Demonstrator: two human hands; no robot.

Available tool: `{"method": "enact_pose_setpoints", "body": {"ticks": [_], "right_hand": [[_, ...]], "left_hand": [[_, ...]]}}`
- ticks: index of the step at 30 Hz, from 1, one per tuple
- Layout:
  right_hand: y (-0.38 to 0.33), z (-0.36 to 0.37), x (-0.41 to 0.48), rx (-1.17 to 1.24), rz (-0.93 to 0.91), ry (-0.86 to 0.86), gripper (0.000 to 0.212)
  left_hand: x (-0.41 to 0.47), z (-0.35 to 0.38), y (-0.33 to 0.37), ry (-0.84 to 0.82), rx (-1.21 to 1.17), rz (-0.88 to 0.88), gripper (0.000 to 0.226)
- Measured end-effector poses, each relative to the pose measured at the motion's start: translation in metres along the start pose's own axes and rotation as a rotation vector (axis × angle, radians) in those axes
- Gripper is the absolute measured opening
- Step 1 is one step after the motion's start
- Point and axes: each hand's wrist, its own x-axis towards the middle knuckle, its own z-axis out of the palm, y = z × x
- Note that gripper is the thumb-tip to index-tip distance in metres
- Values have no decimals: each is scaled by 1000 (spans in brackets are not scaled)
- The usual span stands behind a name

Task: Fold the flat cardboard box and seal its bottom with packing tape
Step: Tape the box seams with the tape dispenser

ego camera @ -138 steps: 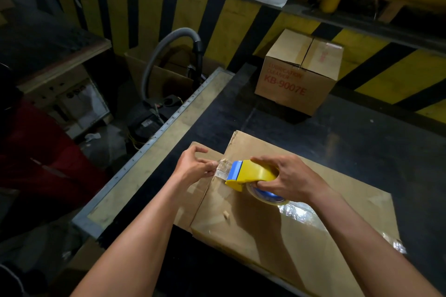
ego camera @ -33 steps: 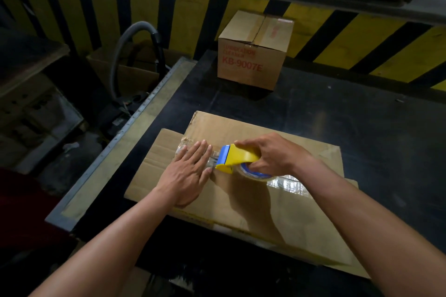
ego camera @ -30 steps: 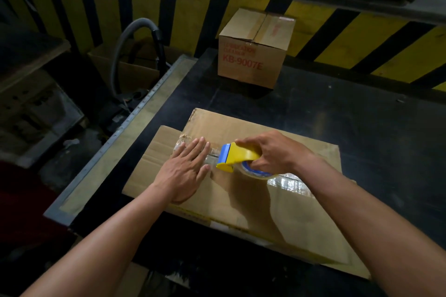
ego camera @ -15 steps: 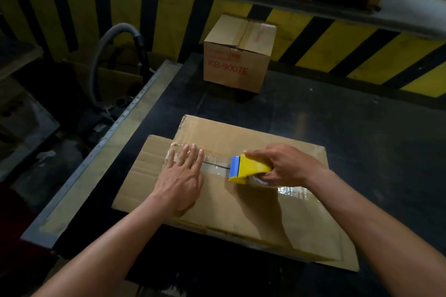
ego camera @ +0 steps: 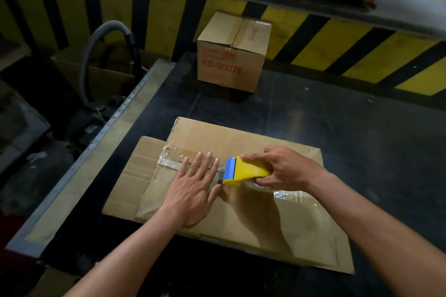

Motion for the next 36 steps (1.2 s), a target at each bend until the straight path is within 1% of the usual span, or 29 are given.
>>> {"method": "enact_pose_setpoints", "body": {"ticks": [5,16,19,25,33,36], "right_hand": [[13,-10,-8,23,-24,41,63],[20,-28,-23,-7,-47,35,66],[21,-22,-25,-27,-30,35,66],[17,1,-17,-58,11,-22,65],[23,0,-22,-26,20,-32,67],[36,-8,-36,-31,75,-36,70]], "left_hand": [[1,0,1,31,-17,-30,67],[4,-2,8,49,-55,-5,66],[6,-2,8,22,-36,-8,65],[7,-4,11,-48,33,2,64],[9,-6,9,-75,31,1,64],[8,-6,9,-69,27,3,64]]}}
